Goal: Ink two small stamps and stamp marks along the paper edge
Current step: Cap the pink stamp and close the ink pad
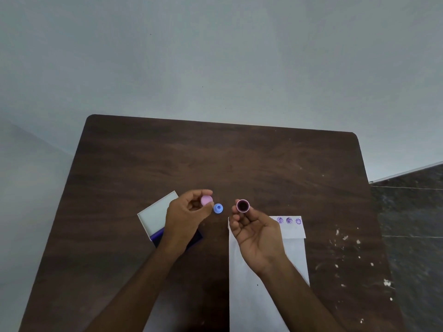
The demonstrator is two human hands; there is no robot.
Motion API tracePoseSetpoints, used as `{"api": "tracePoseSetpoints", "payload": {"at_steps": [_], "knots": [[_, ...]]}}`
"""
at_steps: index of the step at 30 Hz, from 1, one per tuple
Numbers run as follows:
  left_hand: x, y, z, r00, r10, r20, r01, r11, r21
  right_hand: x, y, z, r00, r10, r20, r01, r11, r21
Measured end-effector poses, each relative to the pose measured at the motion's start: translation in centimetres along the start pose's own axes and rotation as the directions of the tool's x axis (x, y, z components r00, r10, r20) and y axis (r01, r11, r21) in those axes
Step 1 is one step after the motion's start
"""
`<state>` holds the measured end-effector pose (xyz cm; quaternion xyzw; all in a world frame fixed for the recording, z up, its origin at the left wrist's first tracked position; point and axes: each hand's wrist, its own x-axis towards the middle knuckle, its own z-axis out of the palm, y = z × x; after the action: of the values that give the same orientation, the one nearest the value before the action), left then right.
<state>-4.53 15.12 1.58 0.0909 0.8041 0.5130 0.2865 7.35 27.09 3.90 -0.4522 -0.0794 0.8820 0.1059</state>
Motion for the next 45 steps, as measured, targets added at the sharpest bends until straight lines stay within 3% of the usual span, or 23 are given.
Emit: {"api": "tracePoseSetpoints", "payload": {"at_steps": [5, 9, 11, 14, 17, 19, 21, 24, 27, 30, 36, 41, 45], "knots": [[-0.9, 0.5, 0.1, 0.979, -0.126, 0.157, 0.159, 0.963, -0.22, -0.2, 0.2, 0.3, 1.0, -0.007, -0.003, 0.007, 1.0, -0.001], [-1.1, 0.5, 0.2, 0.953, -0.124, 0.276, 0.25, 0.836, -0.488, -0.4, 0.3, 0.2, 1.0, -0.008, 0.01, 0.008, 1.0, -0.008], [-1.0, 1.0, 0.1, 0.942, -0.127, 0.31, 0.281, 0.804, -0.523, -0.4, 0.2, 0.1, 1.0, -0.015, 0.015, 0.015, 1.0, -0.017], [-1.8, 2.0, 0.1, 0.966, -0.101, 0.238, 0.185, 0.913, -0.364, -0.3, 0.1, -0.1, 0.999, -0.026, 0.02, 0.026, 0.999, -0.029], [-1.9, 3.5, 0.2, 0.988, 0.053, 0.144, -0.065, 0.995, 0.079, -0.2, 0.0, -0.2, 0.997, -0.067, 0.041, 0.07, 0.994, -0.081], [-1.1, 5.1, 0.6, 0.96, -0.067, 0.273, -0.056, 0.906, 0.419, -0.1, -0.1, -0.2, 0.992, -0.111, 0.068, 0.119, 0.983, -0.141], [-0.3, 6.0, 0.9, 0.904, -0.252, 0.345, -0.023, 0.778, 0.628, -0.1, -0.1, -0.1, 0.985, -0.146, 0.093, 0.161, 0.969, -0.187], [-0.3, 5.9, 1.0, 0.91, -0.209, 0.358, -0.079, 0.76, 0.645, -0.1, -0.1, -0.1, 0.971, -0.209, 0.12, 0.234, 0.933, -0.273], [0.2, 5.6, 1.1, 0.865, -0.306, 0.398, -0.071, 0.71, 0.7, 0.0, -0.2, -0.3, 0.955, -0.268, 0.13, 0.297, 0.884, -0.362], [0.4, 5.9, 1.2, 0.844, -0.327, 0.425, -0.058, 0.733, 0.678, 0.1, -0.2, -0.5, 0.942, -0.299, 0.155, 0.337, 0.827, -0.45], [-0.4, 6.2, 0.3, 0.896, -0.248, 0.369, -0.02, 0.808, 0.589, 0.0, -0.2, 0.0, 0.917, -0.334, 0.217, 0.396, 0.709, -0.583], [-0.6, 6.3, 0.0, 0.909, -0.18, 0.375, -0.074, 0.816, 0.573, 0.3, -1.1, 0.4, 0.902, -0.317, 0.294, 0.426, 0.538, -0.727], [-0.7, 5.9, -0.3, 0.95, -0.07, 0.304, -0.101, 0.853, 0.512, 1.0, -1.5, 0.8, 0.923, -0.27, 0.276, 0.383, 0.548, -0.744]]}}
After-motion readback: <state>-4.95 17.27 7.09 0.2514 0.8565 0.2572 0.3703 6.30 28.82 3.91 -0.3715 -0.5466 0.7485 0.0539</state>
